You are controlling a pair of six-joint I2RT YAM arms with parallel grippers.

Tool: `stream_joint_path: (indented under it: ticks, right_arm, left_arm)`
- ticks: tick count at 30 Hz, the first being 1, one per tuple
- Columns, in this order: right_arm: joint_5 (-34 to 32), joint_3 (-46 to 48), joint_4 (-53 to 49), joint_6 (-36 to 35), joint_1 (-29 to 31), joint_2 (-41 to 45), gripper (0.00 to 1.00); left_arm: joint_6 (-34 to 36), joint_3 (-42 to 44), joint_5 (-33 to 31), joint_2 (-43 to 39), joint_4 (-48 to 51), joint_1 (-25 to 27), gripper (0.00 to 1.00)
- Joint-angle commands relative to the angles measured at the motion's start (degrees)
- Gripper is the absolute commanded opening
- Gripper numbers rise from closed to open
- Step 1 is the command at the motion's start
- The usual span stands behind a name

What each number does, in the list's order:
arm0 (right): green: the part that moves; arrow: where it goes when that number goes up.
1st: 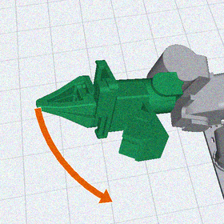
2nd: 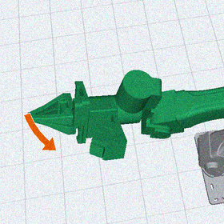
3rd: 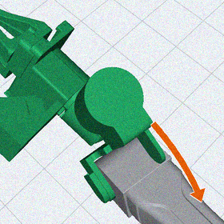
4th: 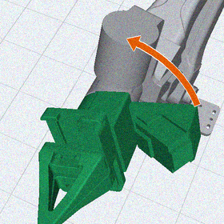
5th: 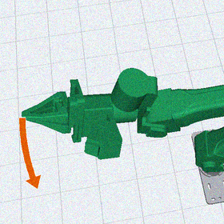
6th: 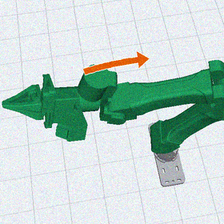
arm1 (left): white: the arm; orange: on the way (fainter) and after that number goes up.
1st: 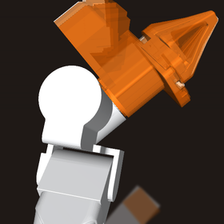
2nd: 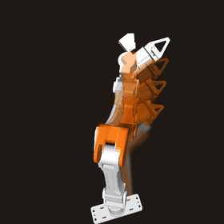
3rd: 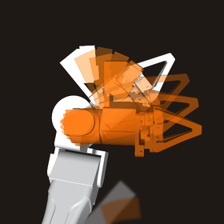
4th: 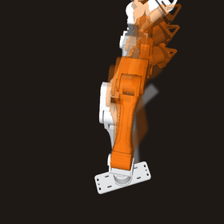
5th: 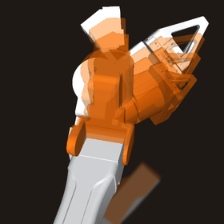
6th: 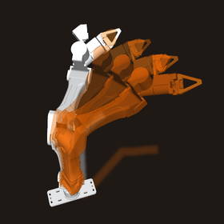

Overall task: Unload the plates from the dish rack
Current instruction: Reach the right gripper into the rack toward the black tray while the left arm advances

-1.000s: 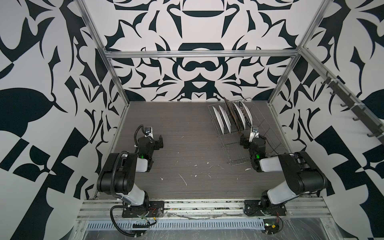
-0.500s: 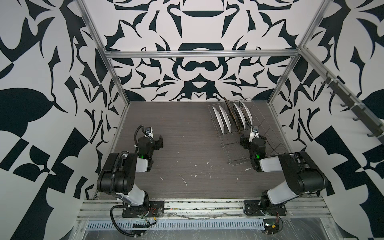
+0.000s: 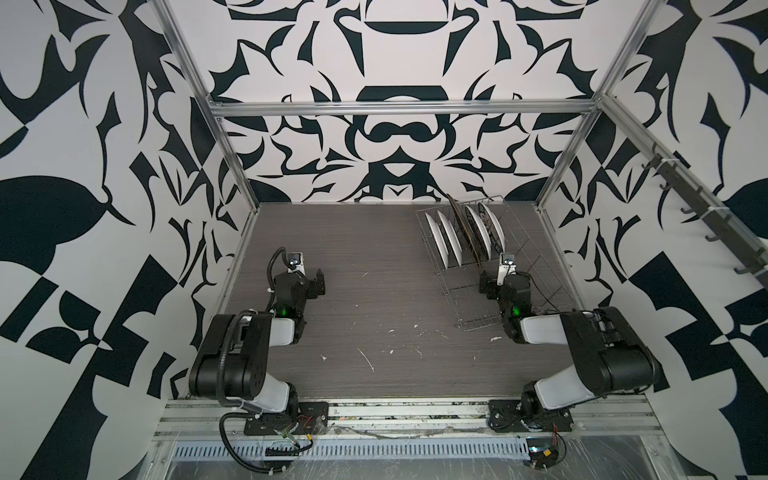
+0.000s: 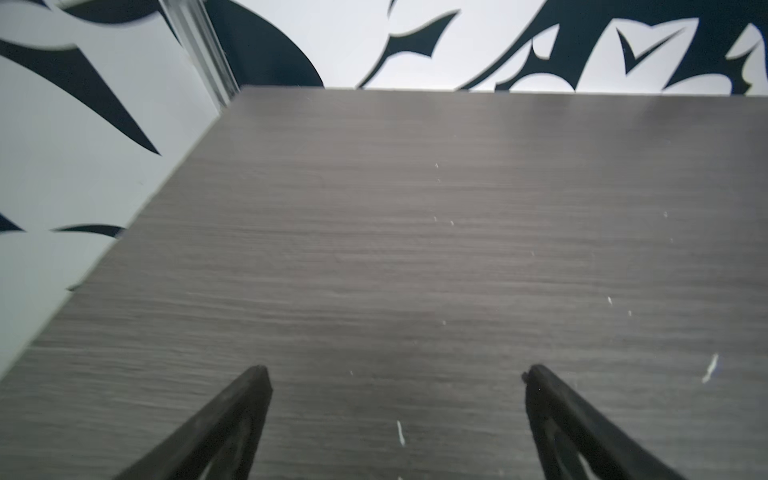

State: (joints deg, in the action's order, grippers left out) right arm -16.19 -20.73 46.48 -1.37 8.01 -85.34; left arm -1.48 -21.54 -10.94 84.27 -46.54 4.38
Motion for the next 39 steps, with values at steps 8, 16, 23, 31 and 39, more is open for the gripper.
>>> stream_joint_path:
  ticks: [8,16,23,31,39]
  right_arm:
    - [3.9,-11.0,-22.7,-1.5,0.0,10.4,0.98]
    - [4.6,-19.3,-40.7,-1.9,2.6,18.4,0.95]
    - [-7.6,-27.9,-52.3,-7.6,14.8,19.2,0.94]
    - [-18.4,-46.0,-70.8,2.0,21.8,9.1,0.93]
    - [-18.3,-59.7,-78.8,7.9,21.9,-1.1,0.89]
  left_arm:
    - [-1.1,-10.9,-14.9,-10.7,26.6,11.7,0.99]
    - [-12.6,-15.5,-6.6,-20.5,44.7,15.7,0.99]
    - [-20.2,-14.0,-0.4,-24.8,48.9,17.6,0.99]
    - [-23.2,-14.0,4.8,-24.2,50.1,18.3,0.99]
    - [-25.8,-14.8,8.8,-24.6,53.2,18.3,0.99]
